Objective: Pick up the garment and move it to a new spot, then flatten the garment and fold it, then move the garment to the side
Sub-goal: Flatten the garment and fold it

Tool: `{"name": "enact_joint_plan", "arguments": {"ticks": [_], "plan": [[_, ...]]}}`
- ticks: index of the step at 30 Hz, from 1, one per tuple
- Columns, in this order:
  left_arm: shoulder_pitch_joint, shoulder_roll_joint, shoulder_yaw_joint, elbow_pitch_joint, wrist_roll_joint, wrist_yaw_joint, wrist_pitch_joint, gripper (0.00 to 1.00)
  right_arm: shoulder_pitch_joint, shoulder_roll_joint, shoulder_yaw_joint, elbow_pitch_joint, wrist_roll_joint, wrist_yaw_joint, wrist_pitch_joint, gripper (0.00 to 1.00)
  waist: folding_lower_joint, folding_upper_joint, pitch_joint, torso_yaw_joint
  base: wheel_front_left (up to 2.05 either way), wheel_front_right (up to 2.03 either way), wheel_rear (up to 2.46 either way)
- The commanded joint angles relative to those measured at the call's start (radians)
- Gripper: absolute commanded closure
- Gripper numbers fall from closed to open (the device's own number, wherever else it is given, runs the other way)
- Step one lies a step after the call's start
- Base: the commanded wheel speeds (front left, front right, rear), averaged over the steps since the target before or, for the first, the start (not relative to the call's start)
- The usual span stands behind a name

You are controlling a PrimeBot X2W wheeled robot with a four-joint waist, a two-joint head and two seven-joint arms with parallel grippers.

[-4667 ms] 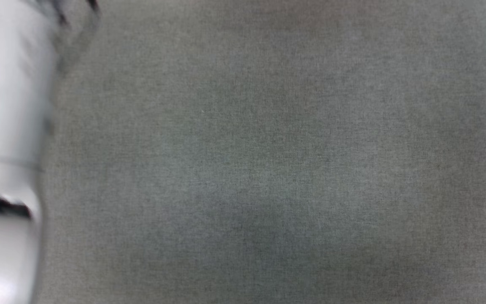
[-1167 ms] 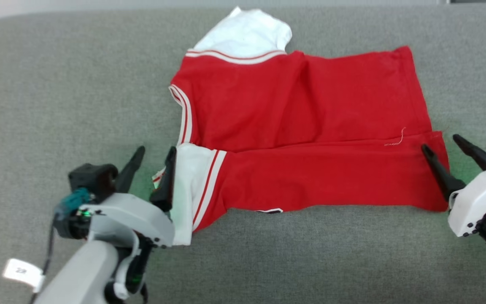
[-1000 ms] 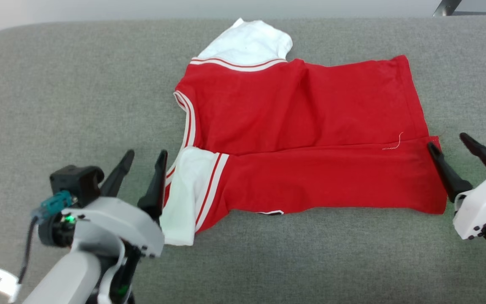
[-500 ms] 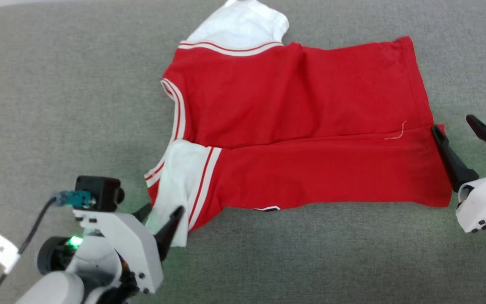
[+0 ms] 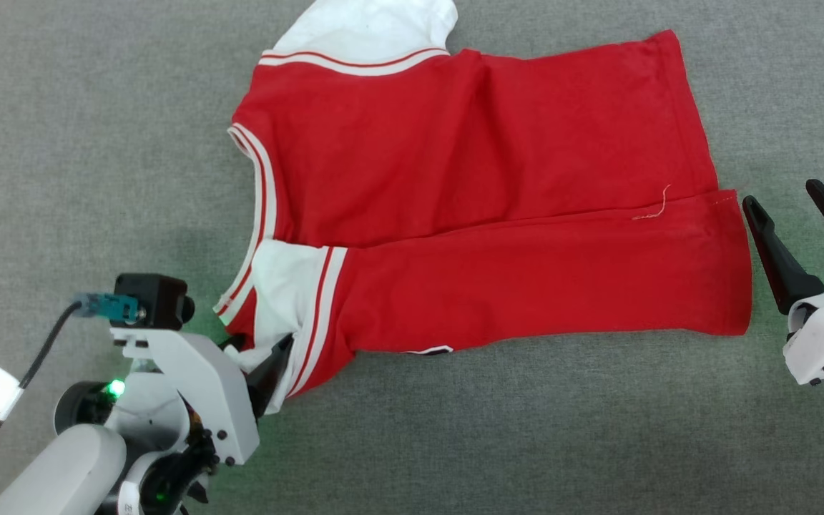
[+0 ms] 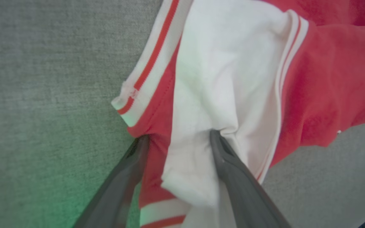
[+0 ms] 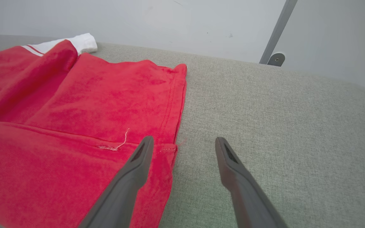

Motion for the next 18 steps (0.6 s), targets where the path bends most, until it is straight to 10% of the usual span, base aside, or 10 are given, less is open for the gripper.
{"name": "enact_joint_plan", "arguments": {"ticks": [1, 4, 5, 6, 18], "plan": [[0.011, -0.029, -0.028, 0.045, -0.011, -0.006, 0.006, 0.00, -0.003, 0.004, -0.003, -0.006, -0.006, -0.002, 0.004, 0.00, 0.0000, 0.0000, 0.000, -0.003, 0.00, 0.00, 0.00], [0.018, -0.034, -0.040, 0.060, -0.021, -0.021, 0.014, 0.09, 0.007, 0.008, 0.001, -0.011, -0.009, -0.002, 0.008, 0.00, 0.0000, 0.0000, -0.006, -0.006, 0.00, 0.00, 0.00], [0.021, -0.035, -0.041, 0.062, -0.023, -0.023, 0.014, 0.67, 0.010, 0.009, 0.005, -0.014, -0.006, -0.002, 0.017, 0.00, 0.0000, 0.0000, -0.009, -0.007, 0.00, 0.00, 0.00], [0.025, -0.037, -0.045, 0.064, -0.027, -0.027, 0.018, 1.00, 0.016, 0.008, 0.007, -0.017, -0.003, -0.002, 0.026, 0.00, 0.0000, 0.0000, -0.012, -0.008, 0.00, 0.00, 0.00], [0.031, -0.058, -0.068, 0.071, -0.024, -0.049, 0.006, 1.00, 0.050, -0.066, 0.043, -0.099, 0.046, -0.002, 0.381, 0.00, 0.0000, 0.0000, -0.020, 0.014, 0.00, 0.00, 0.00]]}}
